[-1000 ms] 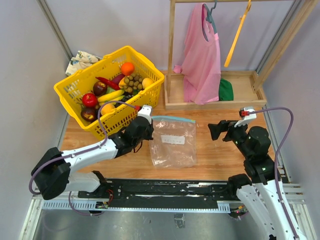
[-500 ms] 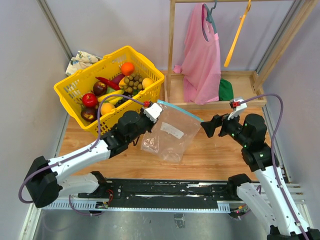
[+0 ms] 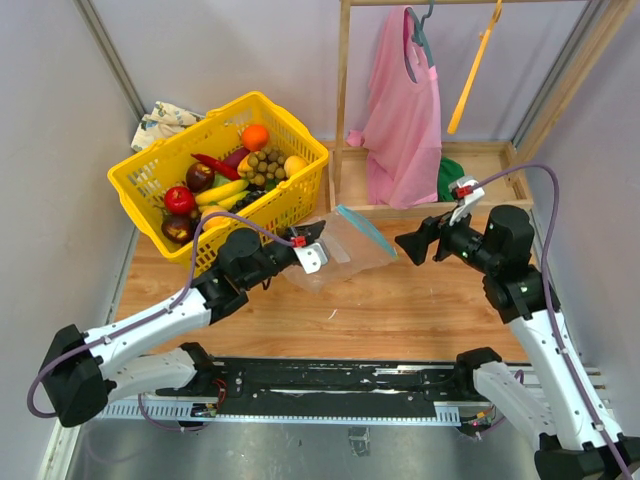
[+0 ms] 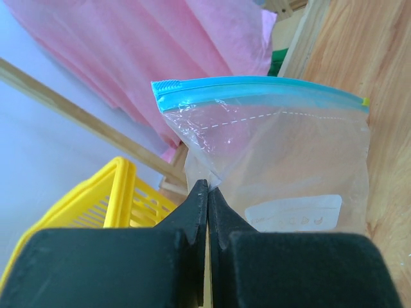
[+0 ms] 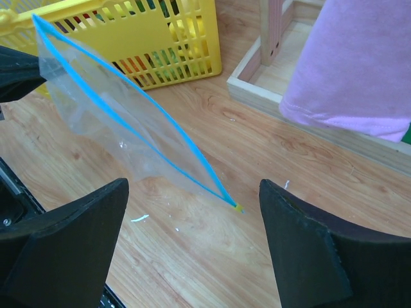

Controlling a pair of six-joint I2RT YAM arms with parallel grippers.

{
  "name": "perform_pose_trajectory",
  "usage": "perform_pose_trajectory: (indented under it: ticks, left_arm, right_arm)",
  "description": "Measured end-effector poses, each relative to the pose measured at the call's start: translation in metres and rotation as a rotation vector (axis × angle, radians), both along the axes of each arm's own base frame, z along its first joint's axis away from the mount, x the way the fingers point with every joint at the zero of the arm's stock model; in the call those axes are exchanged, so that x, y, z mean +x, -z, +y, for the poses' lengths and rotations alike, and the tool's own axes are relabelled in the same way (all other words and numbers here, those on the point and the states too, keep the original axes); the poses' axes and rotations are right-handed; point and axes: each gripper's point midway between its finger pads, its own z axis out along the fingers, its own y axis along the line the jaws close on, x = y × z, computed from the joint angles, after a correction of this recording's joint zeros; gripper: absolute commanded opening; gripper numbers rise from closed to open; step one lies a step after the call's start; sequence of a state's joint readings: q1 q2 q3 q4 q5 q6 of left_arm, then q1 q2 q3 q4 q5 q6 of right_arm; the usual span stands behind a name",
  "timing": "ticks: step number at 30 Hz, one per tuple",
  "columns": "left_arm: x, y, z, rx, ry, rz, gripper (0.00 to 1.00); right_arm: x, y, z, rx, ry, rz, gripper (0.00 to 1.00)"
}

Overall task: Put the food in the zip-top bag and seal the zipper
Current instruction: Open the zipper of the food storage bag.

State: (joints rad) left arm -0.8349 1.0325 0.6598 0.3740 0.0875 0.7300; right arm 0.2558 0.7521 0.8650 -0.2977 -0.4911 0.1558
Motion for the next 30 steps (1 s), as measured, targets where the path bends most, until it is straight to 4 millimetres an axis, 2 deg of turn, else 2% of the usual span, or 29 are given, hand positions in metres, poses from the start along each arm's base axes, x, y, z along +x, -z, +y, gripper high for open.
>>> perform_pose_trajectory:
  ticks: [12, 20, 21, 26, 30]
  left_arm:
    - [-0.026, -0.005, -0.012, 0.009, 0.164, -0.085, 0.0]
    - [-0.033, -0.011, -0.016, -0.016, 0.205, -0.091, 0.0]
    - [-0.033, -0.012, -0.017, -0.019, 0.209, -0.092, 0.0]
    - [-0.036, -0.014, -0.019, -0.035, 0.226, -0.09, 0.0]
    - [-0.037, -0.016, -0.019, -0.057, 0.228, -0.086, 0.0]
  right_arm:
    - [0.005, 0.019, 0.018, -0.001, -0.114, 0.061, 0.74]
    - [0.001, 0.045, 0.036, 0.022, -0.221, 0.098, 0.74]
    - [0.0, 0.05, 0.038, 0.024, -0.232, 0.106, 0.68]
    - [-0.003, 0.062, 0.05, 0.035, -0.29, 0.138, 0.55]
    - [-0.011, 0.06, 0.062, 0.036, -0.349, 0.126, 0.34]
